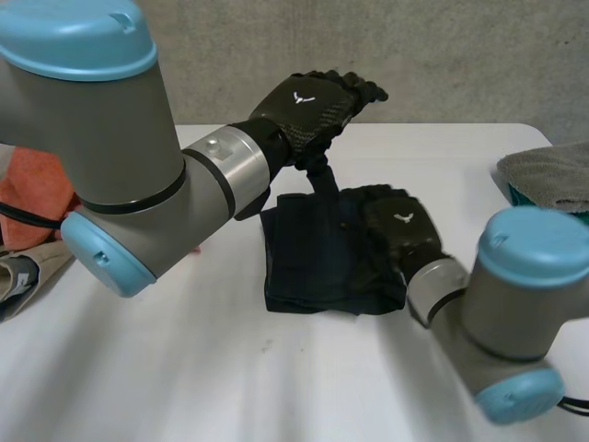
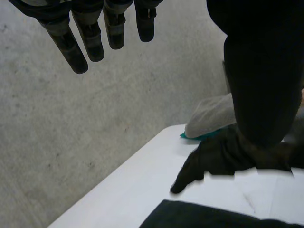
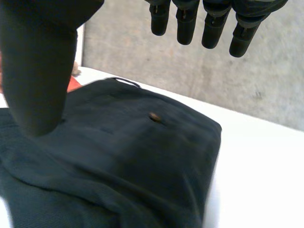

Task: Fold the laundry.

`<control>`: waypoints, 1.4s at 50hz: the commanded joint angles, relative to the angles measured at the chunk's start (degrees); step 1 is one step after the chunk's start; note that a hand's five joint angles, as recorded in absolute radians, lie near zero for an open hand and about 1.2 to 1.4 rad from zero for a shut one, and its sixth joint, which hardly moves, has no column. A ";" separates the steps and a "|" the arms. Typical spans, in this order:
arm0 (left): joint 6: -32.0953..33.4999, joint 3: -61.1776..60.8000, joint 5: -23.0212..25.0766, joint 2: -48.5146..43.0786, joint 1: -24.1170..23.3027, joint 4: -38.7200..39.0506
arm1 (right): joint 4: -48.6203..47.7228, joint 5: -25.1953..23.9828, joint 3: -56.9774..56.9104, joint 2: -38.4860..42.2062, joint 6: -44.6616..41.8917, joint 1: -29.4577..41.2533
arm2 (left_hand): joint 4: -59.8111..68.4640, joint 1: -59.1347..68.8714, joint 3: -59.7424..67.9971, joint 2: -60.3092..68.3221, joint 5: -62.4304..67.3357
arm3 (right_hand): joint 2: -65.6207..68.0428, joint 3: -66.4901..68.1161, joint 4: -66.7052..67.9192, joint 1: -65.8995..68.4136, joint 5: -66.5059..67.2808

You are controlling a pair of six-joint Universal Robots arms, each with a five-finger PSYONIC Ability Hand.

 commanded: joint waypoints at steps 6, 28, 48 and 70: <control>0.13 -0.45 -0.22 3.38 -2.22 0.24 | -4.09 7.84 1.89 5.03 -11.07 9.45 | -1.32 0.53 -2.09 -0.73 -2.87 | -1.02 -1.89 -2.13 -1.57 -2.49; -1.45 -0.63 -0.14 3.12 -1.43 0.76 | -20.80 10.66 -1.01 16.36 -19.07 7.60 | -1.32 0.53 -2.09 -0.73 -2.87 | 2.00 1.12 0.89 1.45 0.53; -3.38 -0.63 0.13 2.94 -0.55 1.11 | -27.30 10.58 -11.38 21.12 -22.94 3.56 | -1.32 0.53 -2.09 -0.73 -2.87 | 68.98 68.11 67.87 68.43 67.51; -7.16 1.04 0.65 4.17 1.91 1.29 | -16.86 1.69 -33.09 21.64 -17.67 -6.55 | -1.32 0.53 -2.09 -0.73 -2.87 | 68.98 68.11 67.87 68.43 67.51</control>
